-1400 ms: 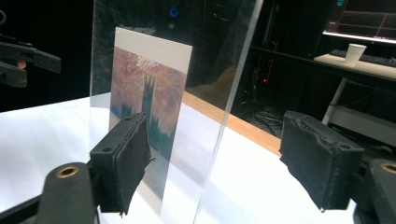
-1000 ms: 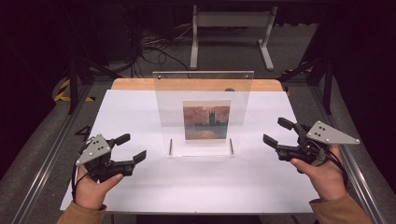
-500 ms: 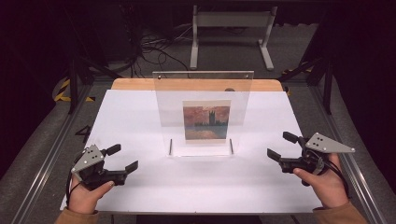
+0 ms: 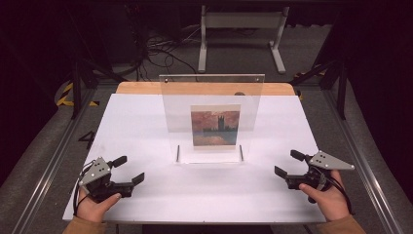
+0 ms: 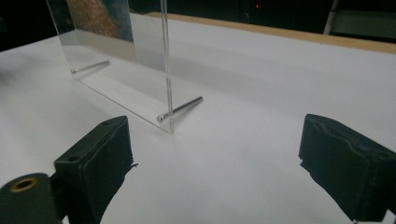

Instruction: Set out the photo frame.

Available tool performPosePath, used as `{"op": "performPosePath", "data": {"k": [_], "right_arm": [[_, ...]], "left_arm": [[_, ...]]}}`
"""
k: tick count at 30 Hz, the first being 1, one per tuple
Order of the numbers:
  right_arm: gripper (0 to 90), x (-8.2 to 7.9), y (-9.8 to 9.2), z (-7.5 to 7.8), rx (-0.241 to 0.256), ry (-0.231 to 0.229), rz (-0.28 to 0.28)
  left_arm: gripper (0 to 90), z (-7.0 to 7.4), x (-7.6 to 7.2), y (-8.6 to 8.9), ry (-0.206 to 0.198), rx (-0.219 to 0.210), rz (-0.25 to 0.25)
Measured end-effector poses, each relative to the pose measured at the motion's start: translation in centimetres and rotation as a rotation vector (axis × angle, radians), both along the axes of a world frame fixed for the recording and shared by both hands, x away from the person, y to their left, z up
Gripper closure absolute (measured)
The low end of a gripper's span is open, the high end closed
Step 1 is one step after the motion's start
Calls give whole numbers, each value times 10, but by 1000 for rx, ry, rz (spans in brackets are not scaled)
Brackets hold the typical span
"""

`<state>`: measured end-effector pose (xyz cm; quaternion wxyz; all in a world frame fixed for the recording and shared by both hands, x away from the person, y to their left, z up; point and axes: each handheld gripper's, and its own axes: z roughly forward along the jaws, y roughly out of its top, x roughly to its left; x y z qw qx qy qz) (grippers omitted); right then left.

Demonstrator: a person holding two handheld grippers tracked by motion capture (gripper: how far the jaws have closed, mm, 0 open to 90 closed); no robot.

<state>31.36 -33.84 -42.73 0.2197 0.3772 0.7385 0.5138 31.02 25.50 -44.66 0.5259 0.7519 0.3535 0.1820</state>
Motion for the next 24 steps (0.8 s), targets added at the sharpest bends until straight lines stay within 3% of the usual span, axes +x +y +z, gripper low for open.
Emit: {"op": "performPosePath", "data": {"k": [4, 8, 12, 24], "right_arm": [[95, 1, 1, -17, -19, 43, 0], [95, 2, 4, -26, -24, 63, 8], [95, 1, 6, -26, -44, 55, 12], [95, 0, 4, -26, -27, 47, 18]], "left_arm": [[90, -7, 2, 0, 0, -2, 0], [89, -12, 2, -1, -36, -22, -14], [89, -15, 2, -5, -41, -19, -31], [89, -19, 3, -7, -28, -13, -26]]}}
